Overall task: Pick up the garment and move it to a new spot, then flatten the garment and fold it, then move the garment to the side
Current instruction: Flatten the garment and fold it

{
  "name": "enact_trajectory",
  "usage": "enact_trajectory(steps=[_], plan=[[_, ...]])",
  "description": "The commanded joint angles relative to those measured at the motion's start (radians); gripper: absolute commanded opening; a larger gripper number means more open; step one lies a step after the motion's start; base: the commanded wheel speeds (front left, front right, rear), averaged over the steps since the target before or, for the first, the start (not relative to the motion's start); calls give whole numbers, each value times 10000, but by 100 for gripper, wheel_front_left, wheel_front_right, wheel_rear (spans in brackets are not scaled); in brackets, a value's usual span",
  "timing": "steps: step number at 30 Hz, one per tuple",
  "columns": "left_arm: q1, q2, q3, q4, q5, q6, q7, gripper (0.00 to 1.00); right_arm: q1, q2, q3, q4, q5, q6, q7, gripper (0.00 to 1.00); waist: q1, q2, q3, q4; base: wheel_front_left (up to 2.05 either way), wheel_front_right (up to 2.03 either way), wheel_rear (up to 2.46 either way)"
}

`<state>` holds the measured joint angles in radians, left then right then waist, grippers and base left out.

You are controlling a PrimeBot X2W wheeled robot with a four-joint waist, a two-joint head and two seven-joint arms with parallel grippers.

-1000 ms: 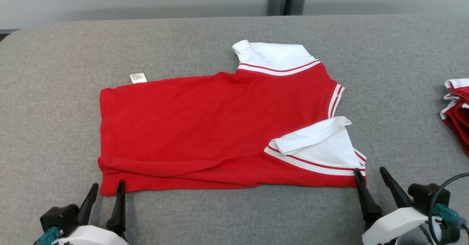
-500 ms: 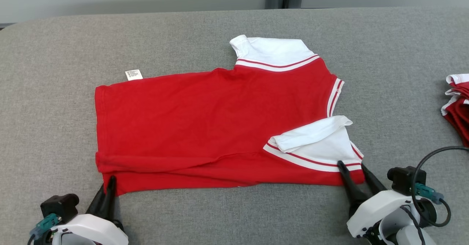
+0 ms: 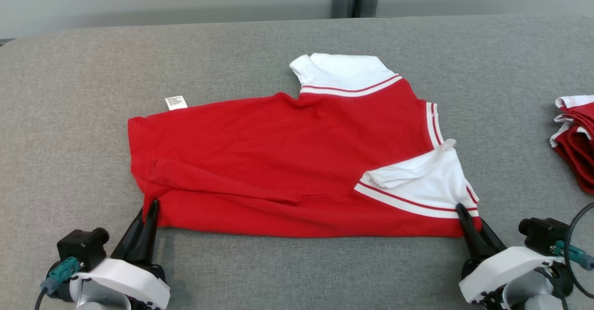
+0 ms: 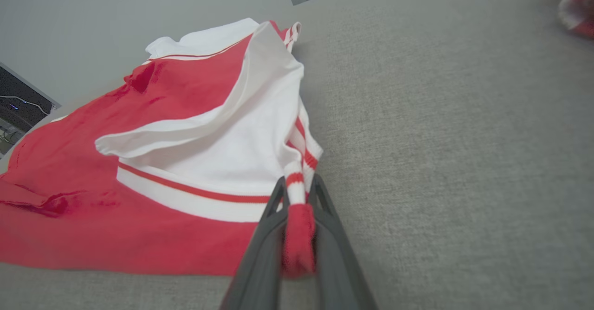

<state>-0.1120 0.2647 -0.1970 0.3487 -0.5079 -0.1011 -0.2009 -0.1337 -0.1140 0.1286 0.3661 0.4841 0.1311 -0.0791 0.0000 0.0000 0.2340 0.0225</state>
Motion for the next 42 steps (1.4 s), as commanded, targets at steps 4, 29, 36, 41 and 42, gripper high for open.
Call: enact_trajectory(steps=[4,29,36,41,42], plan=[[432,170,-254,-1176,194,193,493,0,727,-72,-367,-610,-25,-2,316,0,0,0,-96,-243,0,0,0],[2885,407,163,-2277,-750,1211,1838,100,3153,581,-1587,-2495,-526,-1,565,100,0,0,-698,-596,0,0,0],[2273,223,597,-2719,-165,1592,138,100,2392,598,-2415,-3543,-1849,-1,-397,100,0,0,-768,-487,0,0,0],[1870,223,673,-3210,275,1754,-327,100,1878,607,-2300,-4368,-2428,-1,-372,100,0,0,-879,-449,0,0,0],[1820,234,688,-3304,355,1766,-380,100,1798,605,-2274,-4482,-2487,-1,-319,100,0,0,-891,-442,0,0,0]])
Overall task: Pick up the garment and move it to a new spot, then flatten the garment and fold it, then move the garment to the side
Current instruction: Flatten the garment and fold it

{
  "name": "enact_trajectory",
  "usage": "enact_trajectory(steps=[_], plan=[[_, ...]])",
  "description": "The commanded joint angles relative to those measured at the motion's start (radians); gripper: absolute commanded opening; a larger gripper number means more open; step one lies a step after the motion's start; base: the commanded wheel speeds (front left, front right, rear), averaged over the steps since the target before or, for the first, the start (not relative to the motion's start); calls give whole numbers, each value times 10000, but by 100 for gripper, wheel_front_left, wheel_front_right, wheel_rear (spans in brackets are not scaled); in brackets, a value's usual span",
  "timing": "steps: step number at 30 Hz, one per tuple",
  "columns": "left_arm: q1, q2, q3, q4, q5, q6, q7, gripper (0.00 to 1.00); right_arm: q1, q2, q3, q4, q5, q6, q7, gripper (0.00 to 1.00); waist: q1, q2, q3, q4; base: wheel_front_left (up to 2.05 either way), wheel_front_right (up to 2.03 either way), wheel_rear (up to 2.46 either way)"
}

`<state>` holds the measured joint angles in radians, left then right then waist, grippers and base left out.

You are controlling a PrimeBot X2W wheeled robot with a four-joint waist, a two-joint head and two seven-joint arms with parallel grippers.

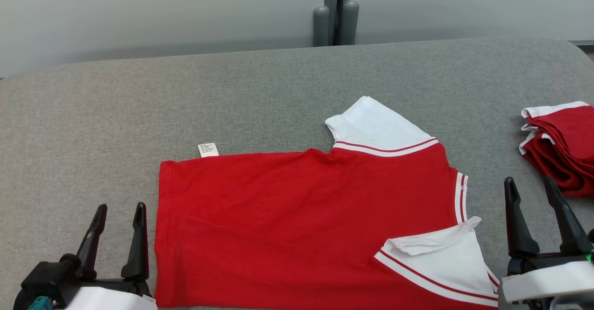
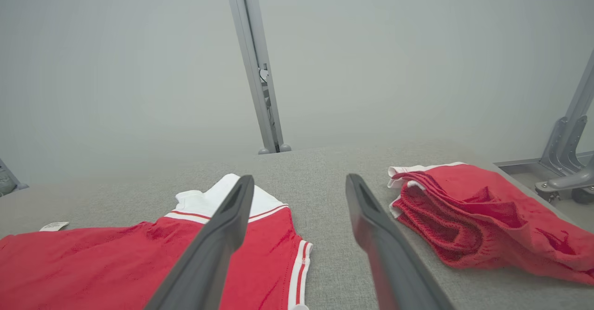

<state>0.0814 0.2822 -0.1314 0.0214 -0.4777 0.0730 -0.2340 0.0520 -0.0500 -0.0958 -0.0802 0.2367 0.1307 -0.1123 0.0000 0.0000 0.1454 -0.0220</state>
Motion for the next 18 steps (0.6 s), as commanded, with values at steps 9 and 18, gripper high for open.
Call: enact_trajectory(steps=[9,18], plan=[[-155,82,-92,-160,238,157,-19,100,-219,-31,315,-164,82,3,167,100,0,0,62,71,0,0,0],[-445,105,-122,-241,272,211,-18,100,-262,-30,322,-132,208,3,170,100,0,0,167,140,0,0,0]])
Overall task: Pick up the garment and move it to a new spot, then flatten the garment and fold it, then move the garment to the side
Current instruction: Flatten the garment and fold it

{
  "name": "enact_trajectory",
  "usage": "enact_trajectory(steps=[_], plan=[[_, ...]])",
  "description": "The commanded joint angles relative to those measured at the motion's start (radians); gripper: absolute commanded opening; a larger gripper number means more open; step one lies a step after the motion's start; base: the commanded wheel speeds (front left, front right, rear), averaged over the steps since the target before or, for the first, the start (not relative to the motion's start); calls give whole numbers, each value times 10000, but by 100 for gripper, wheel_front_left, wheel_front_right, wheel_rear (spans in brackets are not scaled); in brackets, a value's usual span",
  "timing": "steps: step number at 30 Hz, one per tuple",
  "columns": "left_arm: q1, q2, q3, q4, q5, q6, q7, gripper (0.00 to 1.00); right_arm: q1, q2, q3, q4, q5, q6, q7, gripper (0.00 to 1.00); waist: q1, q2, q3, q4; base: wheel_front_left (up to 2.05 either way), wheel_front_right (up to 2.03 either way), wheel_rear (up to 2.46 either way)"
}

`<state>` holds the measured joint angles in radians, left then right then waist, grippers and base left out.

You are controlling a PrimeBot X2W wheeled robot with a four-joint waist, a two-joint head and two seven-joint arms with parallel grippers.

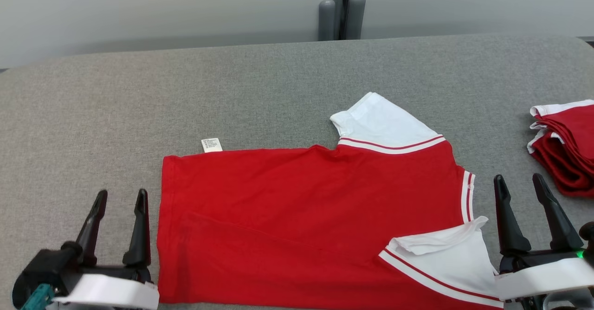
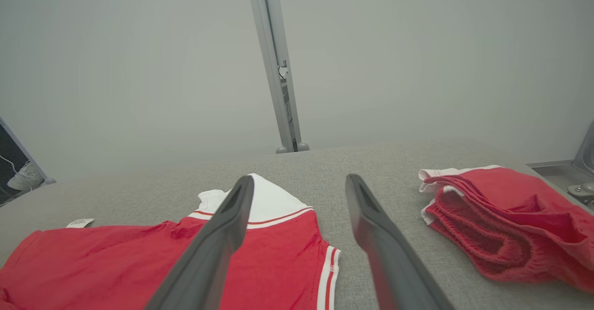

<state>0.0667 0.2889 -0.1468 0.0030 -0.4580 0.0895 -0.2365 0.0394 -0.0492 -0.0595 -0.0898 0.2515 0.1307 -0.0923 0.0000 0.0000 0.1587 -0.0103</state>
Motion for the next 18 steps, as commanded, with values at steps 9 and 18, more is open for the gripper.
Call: enact_trajectory(steps=[9,18], plan=[[-2563,135,-320,563,78,-504,427,100,-519,-38,-56,-233,93,3,80,100,0,0,948,172,0,0,0],[-4576,30,-442,3807,-829,-1436,1470,100,-1133,-43,336,225,241,3,-80,100,0,0,1671,-28,0,0,0]])
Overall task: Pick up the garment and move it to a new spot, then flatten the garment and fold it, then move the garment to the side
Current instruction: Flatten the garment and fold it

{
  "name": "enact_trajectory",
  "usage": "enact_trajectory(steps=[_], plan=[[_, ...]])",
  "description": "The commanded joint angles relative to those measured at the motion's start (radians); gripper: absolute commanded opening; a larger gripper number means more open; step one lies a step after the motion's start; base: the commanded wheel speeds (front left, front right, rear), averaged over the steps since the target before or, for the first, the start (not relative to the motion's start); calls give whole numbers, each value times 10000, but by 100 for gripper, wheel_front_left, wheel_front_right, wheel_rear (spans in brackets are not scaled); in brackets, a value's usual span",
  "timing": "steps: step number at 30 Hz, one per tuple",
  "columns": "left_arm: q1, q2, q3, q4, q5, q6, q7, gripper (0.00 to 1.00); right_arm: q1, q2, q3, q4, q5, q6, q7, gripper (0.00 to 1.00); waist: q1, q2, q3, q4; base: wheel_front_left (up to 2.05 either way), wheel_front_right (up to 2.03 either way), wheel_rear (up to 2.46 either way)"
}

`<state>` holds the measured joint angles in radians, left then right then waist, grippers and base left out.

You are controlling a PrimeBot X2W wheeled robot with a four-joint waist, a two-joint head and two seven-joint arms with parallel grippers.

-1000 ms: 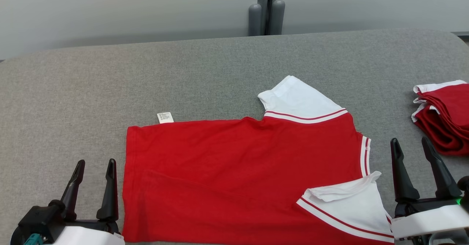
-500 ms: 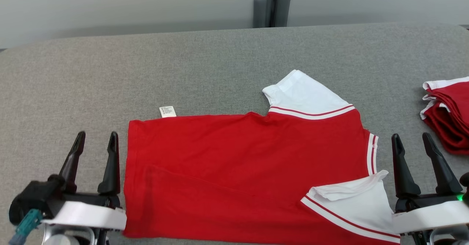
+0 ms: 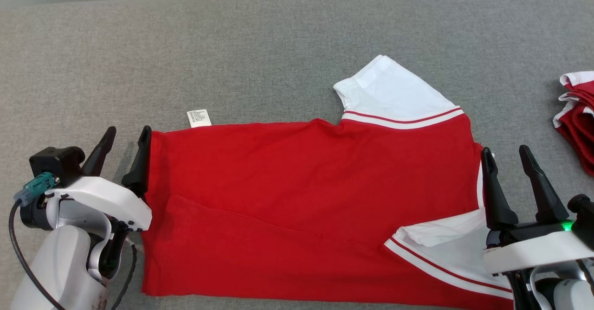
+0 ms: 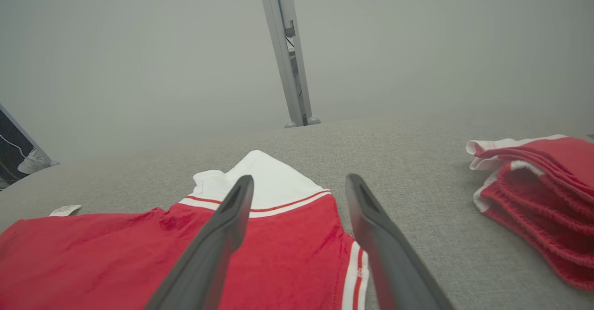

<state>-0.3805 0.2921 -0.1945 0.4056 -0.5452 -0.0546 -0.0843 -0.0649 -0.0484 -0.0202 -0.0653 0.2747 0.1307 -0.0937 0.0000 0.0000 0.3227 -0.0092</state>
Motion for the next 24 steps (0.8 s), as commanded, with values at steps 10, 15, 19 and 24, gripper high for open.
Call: enact_trajectory(steps=[10,15,19,24], plan=[[-965,50,-548,2145,-863,-678,929,90,-556,-50,0,690,239,3,-340,100,0,0,339,-201,0,0,0],[-1154,72,-856,2504,-1025,-759,871,0,-798,-50,-110,928,266,3,-390,100,0,0,365,-234,0,0,0],[-1297,65,-990,2665,-1115,-762,576,0,-1200,-251,-305,1093,339,3,-434,100,0,0,375,-220,0,0,0],[-1535,19,-1128,2779,-1159,-771,275,0,-1921,-666,-565,1581,583,3,-266,100,0,0,432,-105,0,0,0]])
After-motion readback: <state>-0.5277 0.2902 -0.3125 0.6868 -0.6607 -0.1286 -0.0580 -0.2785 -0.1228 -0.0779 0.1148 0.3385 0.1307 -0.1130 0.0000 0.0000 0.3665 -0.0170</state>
